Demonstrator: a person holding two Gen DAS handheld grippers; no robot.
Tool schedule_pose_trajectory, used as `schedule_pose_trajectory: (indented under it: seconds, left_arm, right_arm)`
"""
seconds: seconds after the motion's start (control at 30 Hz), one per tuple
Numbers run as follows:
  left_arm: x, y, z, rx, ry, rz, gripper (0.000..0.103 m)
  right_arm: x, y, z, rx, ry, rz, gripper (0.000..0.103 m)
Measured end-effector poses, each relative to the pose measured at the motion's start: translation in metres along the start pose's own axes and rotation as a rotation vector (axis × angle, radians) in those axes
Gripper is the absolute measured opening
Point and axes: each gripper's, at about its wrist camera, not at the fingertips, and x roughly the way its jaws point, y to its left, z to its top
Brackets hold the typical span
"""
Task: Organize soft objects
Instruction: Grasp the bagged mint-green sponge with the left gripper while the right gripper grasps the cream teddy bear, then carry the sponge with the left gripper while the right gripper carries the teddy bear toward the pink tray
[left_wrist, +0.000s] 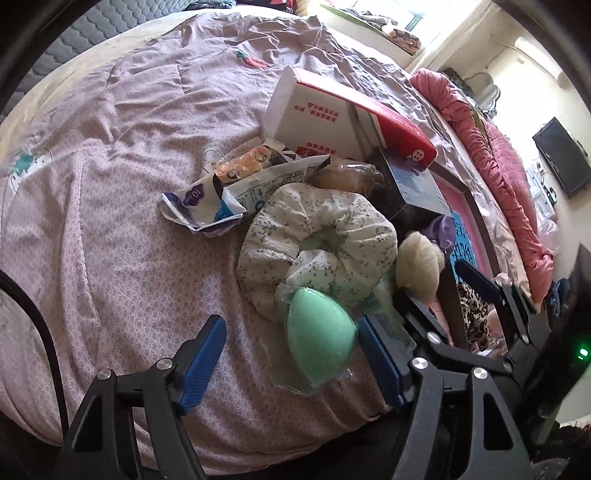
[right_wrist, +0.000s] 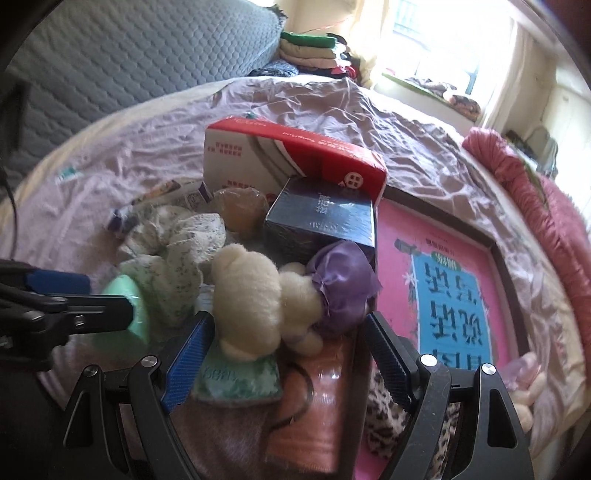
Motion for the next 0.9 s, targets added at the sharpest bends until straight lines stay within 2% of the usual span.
schedule_pose_trajectory:
  seconds: [0.1, 0.2, 0.27, 0.43, 0.53, 0.57, 0.6, 0.73, 0.9]
  left_arm:
    - [0.0, -0.003, -0.002, 0.007, 0.005, -0.002, 0.073]
    - [0.003, -0.003, -0.002, 0.007, 0.01, -0.008, 0.073]
    - [0.005, -0.003, -0.001, 0.004, 0.012, -0.019, 0.072]
    - [0.011, -0.004, -0.002, 0.005, 0.021, -0.036, 0.066]
    - [0.015, -0.009, -0.004, 0.018, 0.03, -0.06, 0.054]
    - [0.016, -0.012, -0.004, 0.024, 0.034, -0.081, 0.044]
    - [0.016, -0.014, -0.004, 0.027, 0.033, -0.089, 0.041]
    - [0.012, -0.022, -0.007, 0.064, 0.017, -0.075, 0.039]
    - [0.0, -0.027, -0.011, 0.084, -0.015, -0.074, 0.038]
  right_arm:
    - [0.008, 0.004, 0.002, -0.038, 0.001, -0.044, 0.084]
    - [0.014, 0.004, 0.006, -0.052, -0.019, -0.045, 0.082]
    - [0.016, 0.002, 0.006, -0.05, -0.027, -0.015, 0.073]
    - [0.015, -0.001, 0.006, -0.041, -0.049, 0.028, 0.068]
    - [0.013, -0.011, 0.004, 0.011, -0.047, 0.089, 0.064]
    - [0.012, -0.012, 0.004, 0.022, -0.048, 0.098, 0.063]
    - [0.01, -0.015, 0.004, 0.039, -0.05, 0.116, 0.063]
    - [0.0, -0.028, 0.001, 0.125, -0.07, 0.192, 0.062]
    - [-0.014, -0.037, 0.001, 0.181, -0.097, 0.217, 0.062]
